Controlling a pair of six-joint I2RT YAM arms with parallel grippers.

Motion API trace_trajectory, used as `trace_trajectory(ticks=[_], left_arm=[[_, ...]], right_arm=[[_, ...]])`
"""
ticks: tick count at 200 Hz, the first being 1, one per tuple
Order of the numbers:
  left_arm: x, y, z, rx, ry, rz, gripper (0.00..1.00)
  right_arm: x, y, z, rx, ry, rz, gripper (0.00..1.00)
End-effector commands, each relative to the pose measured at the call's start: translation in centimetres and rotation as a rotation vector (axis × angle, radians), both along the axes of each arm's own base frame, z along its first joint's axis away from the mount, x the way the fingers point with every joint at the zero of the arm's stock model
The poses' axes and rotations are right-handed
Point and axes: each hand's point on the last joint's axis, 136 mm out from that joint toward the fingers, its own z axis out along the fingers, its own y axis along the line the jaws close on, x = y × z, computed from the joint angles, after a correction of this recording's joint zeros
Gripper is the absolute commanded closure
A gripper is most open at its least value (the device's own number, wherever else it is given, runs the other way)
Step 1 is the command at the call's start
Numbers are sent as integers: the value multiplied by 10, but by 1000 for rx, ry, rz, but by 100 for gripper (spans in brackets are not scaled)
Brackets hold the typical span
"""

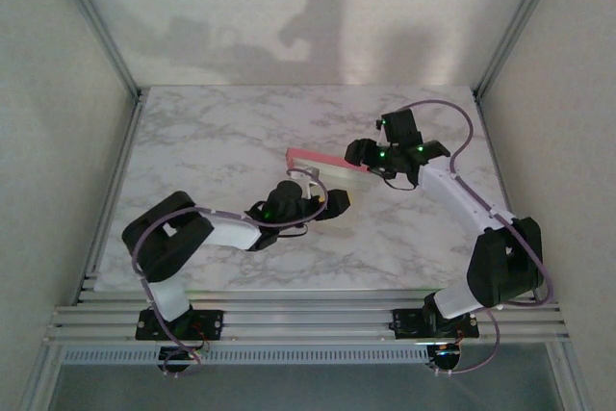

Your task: Fold the paper box

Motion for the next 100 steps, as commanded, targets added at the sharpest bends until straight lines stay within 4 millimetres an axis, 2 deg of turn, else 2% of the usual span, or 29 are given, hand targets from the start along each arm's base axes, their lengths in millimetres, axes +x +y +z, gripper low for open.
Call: trace_trajectory(ticks=[1, 39, 70, 100], left_arm=[[11, 4, 40, 56, -100, -34, 1], [38, 42, 72, 153, -162, -7, 1], [64, 86, 77, 263, -153, 65, 1], [89, 120, 66, 351, -142, 118, 1]], right_arm=[[-7, -7, 7, -45, 8, 46, 33], [-25, -9, 16, -55, 26, 39, 32], [-39, -9, 14, -91, 37, -24, 31], [-38, -6, 5, -105, 34, -65, 35]])
